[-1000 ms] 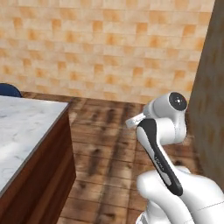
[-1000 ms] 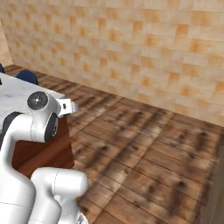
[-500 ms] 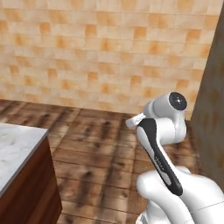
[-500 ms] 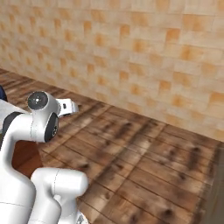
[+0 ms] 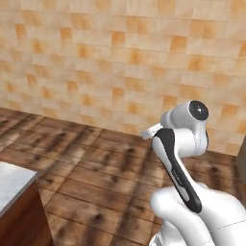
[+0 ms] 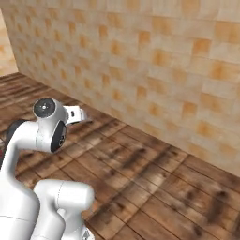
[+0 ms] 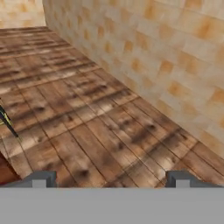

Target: Place the large bottle from the dining counter next to the other large bottle outside the sink, and place the small bottle from the dining counter next to the other small bottle inside the sink.

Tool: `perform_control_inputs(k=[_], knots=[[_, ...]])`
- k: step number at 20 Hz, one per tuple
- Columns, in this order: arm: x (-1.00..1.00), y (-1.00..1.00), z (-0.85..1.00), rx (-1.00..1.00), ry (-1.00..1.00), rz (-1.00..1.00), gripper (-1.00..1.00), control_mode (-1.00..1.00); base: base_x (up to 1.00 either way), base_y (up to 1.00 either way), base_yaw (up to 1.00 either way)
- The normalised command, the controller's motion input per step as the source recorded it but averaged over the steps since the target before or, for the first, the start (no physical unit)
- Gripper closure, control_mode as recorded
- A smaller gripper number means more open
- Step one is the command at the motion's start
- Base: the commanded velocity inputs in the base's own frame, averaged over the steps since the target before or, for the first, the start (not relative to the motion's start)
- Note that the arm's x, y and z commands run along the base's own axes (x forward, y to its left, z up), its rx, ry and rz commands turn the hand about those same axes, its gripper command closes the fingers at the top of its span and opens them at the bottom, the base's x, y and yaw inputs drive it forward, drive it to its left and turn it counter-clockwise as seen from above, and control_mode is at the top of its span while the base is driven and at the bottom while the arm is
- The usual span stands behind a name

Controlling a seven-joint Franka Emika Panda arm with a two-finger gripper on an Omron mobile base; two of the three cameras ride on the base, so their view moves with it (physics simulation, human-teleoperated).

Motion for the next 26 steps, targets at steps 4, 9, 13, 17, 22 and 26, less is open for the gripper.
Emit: perform_control_inputs(k=[4,9,13,17,22,26], knots=[[0.0,0.0,0.0,0.0,0.0,0.0,-1.0,1.0,1.0,-0.26,0.38],[0.0,0.0,0.0,0.0,0.0,0.0,-1.0,1.0,1.0,-0.12,0.4],[0.0,0.0,0.0,0.0,0.0,0.0,-1.0,1.0,1.0,0.0,0.51],[0.0,0.0,0.0,0.0,0.0,0.0,-1.0,1.0,0.98,-0.11,0.6],[0.0,0.0,0.0,0.0,0.0,0.0,-1.0,1.0,0.82,-0.35,0.64],[0.0,0.0,0.0,0.0,0.0,0.0,-1.0,1.0,0.71,-0.46,0.66]])
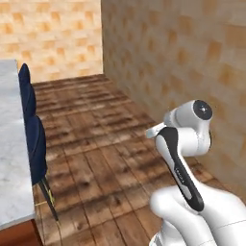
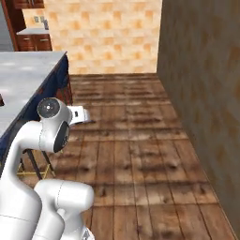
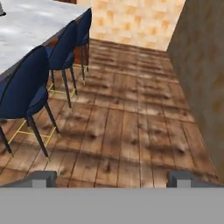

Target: Place the large bottle from the dining counter next to the other large bottle outside the sink, and place the small bottle from the dining counter next to the other small bottle inside the sink.

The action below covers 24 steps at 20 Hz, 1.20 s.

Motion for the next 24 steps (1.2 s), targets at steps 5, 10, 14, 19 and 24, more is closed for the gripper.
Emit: perform_control_inputs(k=[5,10,14,19,24], knots=[[0.0,0.0,0.0,0.0,0.0,0.0,-1.0,1.0,0.86,-0.42,0.66],[0.0,0.0,0.0,0.0,0.0,0.0,-1.0,1.0,0.82,-0.44,0.66],[0.0,0.0,0.0,0.0,0.0,0.0,-1.0,1.0,0.56,-0.49,0.68],[0.0,0.0,0.0,0.0,0.0,0.0,-1.0,1.0,0.5,-0.49,0.66],[0.0,0.0,0.0,0.0,0.0,0.0,-1.0,1.0,0.32,-0.38,0.58]])
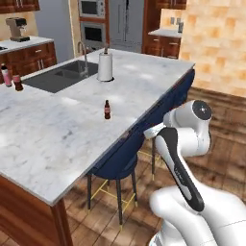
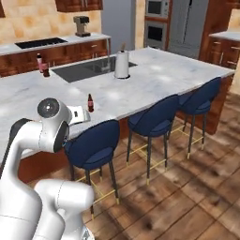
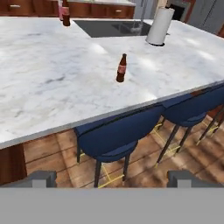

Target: Place the large bottle from the dining counter next to the other large bottle outside the sink, and place the small bottle from the dining counter next to the other small bottle inside the sink.

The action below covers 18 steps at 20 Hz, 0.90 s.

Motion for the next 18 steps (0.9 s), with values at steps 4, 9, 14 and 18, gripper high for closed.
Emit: perform_control_inputs(k=[4,9,14,18], knots=[[0.0,0.0,0.0,0.0,0.0,0.0,-1.0,1.0,0.03,-0.32,0.52],[0.0,0.0,0.0,0.0,0.0,0.0,-1.0,1.0,0.09,-0.33,0.51],[0.0,0.0,0.0,0.0,0.0,0.0,-1.0,1.0,0.12,-0.35,0.47],[0.0,0.0,0.0,0.0,0.0,0.0,-1.0,1.0,0.02,-0.41,0.44]])
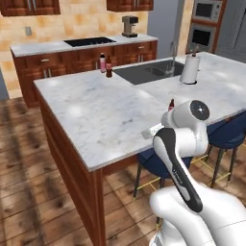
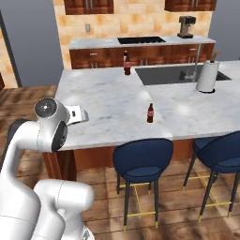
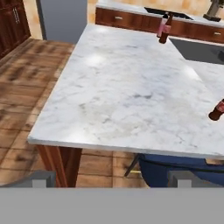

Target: Place the large bottle from the dining counter next to the other large bottle outside the sink, and place the small bottle from the dining counter next to the other small bottle inside the sink.

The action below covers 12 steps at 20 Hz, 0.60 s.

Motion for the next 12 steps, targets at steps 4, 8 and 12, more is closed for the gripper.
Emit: perform_control_inputs(k=[4,8,12], knots=[[0.0,0.0,0.0,0.0,0.0,0.0,-1.0,1.0,-0.02,-0.55,0.32],[0.0,0.0,0.0,0.0,0.0,0.0,-1.0,1.0,-0.14,-0.72,0.24],[0.0,0.0,0.0,0.0,0.0,0.0,-1.0,1.0,-0.12,-0.79,0.22]])
